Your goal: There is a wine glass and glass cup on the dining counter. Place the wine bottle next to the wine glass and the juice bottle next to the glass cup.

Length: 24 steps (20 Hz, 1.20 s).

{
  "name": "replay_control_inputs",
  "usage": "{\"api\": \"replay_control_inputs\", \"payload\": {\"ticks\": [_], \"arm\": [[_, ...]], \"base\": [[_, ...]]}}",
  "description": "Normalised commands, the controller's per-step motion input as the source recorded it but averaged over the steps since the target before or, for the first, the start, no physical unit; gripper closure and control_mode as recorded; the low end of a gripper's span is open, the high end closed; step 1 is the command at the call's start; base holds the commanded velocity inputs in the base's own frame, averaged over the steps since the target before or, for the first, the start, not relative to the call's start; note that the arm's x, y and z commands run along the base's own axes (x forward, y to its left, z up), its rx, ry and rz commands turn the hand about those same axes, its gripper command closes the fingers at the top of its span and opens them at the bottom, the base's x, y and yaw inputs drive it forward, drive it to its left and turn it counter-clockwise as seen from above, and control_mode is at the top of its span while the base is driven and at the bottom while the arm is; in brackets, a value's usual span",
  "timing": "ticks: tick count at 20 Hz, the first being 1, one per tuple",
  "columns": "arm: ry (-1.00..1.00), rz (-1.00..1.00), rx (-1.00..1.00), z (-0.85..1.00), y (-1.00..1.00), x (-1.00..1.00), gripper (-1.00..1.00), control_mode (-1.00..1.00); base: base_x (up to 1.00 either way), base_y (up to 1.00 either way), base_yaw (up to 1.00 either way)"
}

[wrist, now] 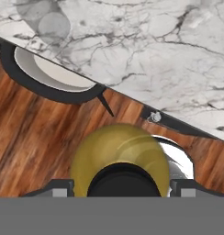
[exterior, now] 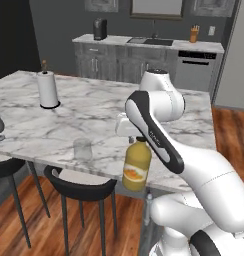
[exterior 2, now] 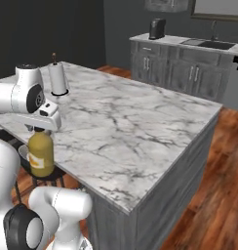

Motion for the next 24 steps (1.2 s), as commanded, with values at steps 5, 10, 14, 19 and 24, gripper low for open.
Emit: {"api": "replay_control_inputs", "payload": {"ticks": [5,10,14,19,24], "arm": [[0.00,0.00,0.00,0.00,0.00,0.00,1.00,1.00],[0.00,0.00,0.00,0.00,0.00,0.00,1.00,1.00],[0.00,0.00,0.00,0.00,0.00,0.00,1.00,1.00],[0.00,0.00,0.00,0.00,0.00,0.00,1.00,1.00],[0.00,0.00,0.00,0.00,0.00,0.00,1.00,1.00]], "base": [[0.37,0.25,-0.01],[0.41,0.02,0.00],[0.36,0.10,0.00],[0.34,0.11,0.00],[0.01,0.00,0.00]]}}
